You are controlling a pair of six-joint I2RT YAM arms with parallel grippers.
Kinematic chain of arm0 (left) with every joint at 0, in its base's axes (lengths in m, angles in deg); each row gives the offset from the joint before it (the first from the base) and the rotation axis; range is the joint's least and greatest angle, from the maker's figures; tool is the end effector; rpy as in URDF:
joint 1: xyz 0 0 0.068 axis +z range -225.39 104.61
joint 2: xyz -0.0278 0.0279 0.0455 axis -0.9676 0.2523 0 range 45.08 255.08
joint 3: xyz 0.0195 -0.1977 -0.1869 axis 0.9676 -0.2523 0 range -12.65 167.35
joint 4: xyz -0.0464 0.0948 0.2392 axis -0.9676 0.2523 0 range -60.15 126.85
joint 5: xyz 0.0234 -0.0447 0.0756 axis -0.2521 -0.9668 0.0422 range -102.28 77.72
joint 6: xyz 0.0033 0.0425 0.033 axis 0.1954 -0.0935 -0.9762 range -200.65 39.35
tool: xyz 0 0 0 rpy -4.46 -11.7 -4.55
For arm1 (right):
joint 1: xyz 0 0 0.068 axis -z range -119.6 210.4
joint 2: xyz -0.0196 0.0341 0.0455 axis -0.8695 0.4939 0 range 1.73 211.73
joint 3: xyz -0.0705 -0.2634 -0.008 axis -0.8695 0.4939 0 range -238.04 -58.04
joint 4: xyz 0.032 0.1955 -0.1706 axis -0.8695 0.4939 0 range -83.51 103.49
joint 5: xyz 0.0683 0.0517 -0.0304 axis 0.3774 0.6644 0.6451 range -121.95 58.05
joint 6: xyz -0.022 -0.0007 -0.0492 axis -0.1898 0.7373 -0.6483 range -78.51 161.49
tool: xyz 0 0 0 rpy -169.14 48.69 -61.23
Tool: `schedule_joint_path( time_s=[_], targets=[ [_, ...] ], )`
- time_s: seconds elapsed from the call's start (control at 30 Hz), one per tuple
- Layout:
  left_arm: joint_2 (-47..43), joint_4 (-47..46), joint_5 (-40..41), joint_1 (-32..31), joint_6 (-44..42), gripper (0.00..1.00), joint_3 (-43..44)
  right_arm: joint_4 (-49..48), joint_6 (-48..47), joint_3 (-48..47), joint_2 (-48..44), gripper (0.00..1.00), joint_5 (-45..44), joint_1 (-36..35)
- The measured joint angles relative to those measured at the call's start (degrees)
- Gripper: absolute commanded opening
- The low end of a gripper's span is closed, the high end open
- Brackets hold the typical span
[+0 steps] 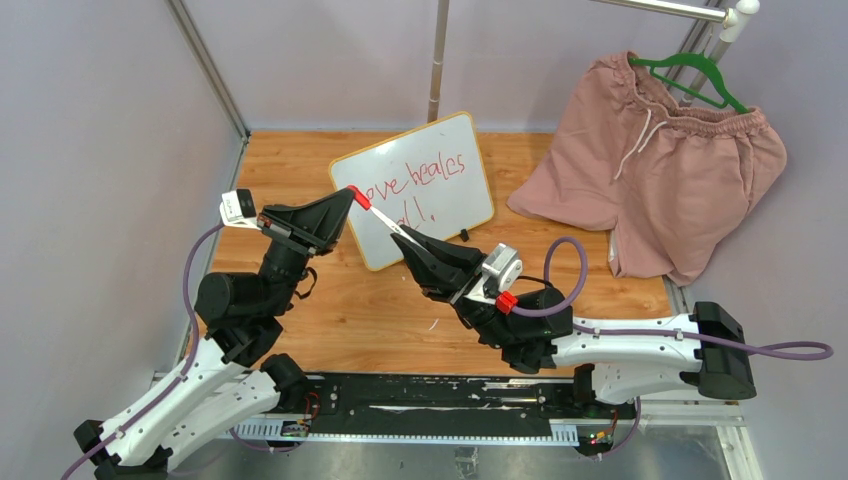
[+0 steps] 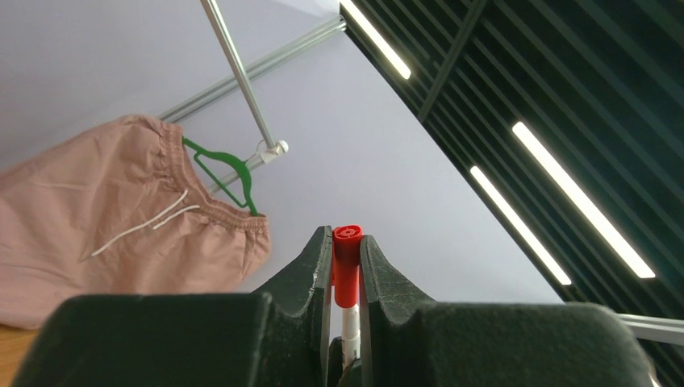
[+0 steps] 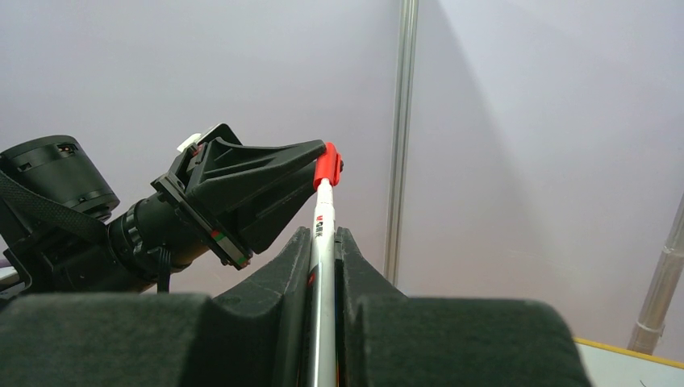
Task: Write a sentence on the whiteboard
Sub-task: Close the whiteboard marker at the center of the board.
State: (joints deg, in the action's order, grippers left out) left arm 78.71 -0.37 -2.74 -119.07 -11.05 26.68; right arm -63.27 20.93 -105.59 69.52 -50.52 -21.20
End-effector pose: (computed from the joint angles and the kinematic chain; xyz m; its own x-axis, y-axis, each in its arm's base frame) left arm 0.0955 -0.0829 0.4077 -0.3996 -0.8965 -0.1911 0.6012 -0.0989 -0.7929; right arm 0.0464 0.2364 0.4113 0.4227 0.5841 -0.6929 -0.8108 0.5853 -0.0013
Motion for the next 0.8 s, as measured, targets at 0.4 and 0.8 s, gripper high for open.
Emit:
schedule_joint_path(
  time_s=[0.4, 0.8],
  targets=[
    [0.0, 0.02, 0.15, 0.0, -0.44, 0.0, 0.0, 0.35, 0.79, 0.0, 0.0, 0.0, -0.02, 0.0],
    [0.0, 0.02, 0.09, 0.0, -0.44, 0.0, 0.02, 0.35, 0.81, 0.0, 0.0, 0.0, -0.04, 0.02]
  ],
)
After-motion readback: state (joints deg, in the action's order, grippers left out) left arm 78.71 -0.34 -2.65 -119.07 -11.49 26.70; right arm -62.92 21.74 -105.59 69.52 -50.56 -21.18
